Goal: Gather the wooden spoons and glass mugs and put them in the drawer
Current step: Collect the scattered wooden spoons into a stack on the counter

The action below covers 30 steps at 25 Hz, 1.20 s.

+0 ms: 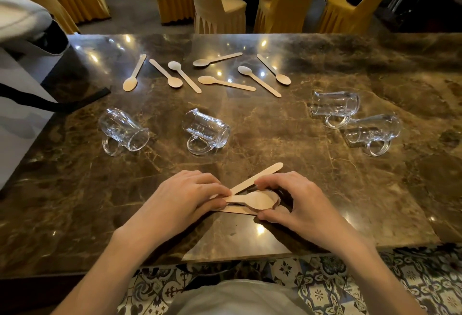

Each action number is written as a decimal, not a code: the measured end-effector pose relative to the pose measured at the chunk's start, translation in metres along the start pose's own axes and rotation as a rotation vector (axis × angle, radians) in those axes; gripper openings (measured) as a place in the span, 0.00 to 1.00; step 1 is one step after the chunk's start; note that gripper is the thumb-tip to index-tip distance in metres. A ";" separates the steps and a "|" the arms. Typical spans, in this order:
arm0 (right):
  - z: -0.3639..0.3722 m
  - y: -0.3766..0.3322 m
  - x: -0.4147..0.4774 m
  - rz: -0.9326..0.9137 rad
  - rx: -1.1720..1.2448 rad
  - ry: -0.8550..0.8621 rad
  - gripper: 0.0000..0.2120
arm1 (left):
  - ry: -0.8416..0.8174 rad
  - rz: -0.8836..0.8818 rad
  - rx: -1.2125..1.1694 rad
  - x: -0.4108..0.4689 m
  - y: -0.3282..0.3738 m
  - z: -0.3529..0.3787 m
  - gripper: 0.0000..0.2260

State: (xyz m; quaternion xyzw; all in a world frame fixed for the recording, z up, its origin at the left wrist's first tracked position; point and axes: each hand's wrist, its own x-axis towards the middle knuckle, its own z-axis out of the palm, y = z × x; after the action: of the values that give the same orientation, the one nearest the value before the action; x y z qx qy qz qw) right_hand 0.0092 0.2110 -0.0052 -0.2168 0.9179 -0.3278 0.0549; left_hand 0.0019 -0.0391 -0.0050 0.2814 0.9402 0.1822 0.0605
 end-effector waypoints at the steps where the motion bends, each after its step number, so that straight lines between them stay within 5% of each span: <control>1: -0.003 -0.001 0.001 -0.008 -0.009 -0.019 0.24 | 0.002 0.001 -0.005 0.001 0.000 0.000 0.23; 7: -0.036 -0.008 0.029 -0.028 -0.029 0.083 0.21 | 0.041 -0.014 -0.085 0.002 -0.002 -0.024 0.21; 12: -0.062 0.001 0.098 0.045 -0.068 0.351 0.11 | 0.341 -0.183 -0.122 0.031 -0.045 -0.082 0.13; 17: -0.056 0.029 0.159 0.161 -0.141 0.442 0.07 | 0.500 -0.400 -0.021 0.076 -0.106 -0.114 0.08; 30: -0.038 0.064 0.206 0.407 -0.334 0.355 0.16 | 0.249 -0.965 0.140 0.111 -0.204 -0.112 0.22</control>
State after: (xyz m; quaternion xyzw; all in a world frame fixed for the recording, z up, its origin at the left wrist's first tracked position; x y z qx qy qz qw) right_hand -0.2089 0.1876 -0.0077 0.0260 0.9787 -0.1878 -0.0782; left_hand -0.2184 -0.1706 0.0206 -0.2057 0.9732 0.1023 0.0063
